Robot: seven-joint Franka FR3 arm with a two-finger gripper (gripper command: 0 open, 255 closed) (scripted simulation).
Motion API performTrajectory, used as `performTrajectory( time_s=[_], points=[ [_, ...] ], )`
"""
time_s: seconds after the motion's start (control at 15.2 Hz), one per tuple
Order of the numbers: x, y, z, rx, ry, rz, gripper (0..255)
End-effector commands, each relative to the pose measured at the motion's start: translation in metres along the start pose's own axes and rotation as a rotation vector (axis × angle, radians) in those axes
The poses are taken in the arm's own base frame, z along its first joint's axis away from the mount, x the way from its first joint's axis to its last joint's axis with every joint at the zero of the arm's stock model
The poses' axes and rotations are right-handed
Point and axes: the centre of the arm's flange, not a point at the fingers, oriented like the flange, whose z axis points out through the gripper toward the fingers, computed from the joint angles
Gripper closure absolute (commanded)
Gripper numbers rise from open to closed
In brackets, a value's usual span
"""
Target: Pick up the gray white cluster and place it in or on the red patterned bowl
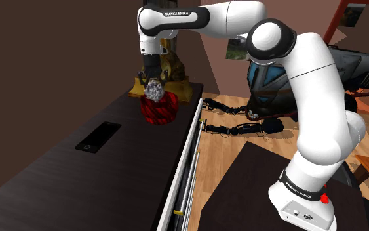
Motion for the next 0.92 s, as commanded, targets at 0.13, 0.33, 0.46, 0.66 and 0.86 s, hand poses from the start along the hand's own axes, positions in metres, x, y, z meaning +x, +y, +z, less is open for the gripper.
performTrajectory(
  time_s=[0.13, 0.33, 0.46, 0.66, 0.86],
  points=[
    [0.000, 0.000, 0.000, 0.000, 0.000, 0.000, 0],
    [0.000, 0.000, 0.000, 0.000, 0.000, 0.000, 0],
    [0.000, 0.000, -0.026, 0.000, 0.000, 0.000, 0],
    [0.000, 0.000, -0.050, 0.000, 0.000, 0.000, 0],
    [0.000, 0.000, -0.050, 0.000, 0.000, 0.000, 0]
  ],
)
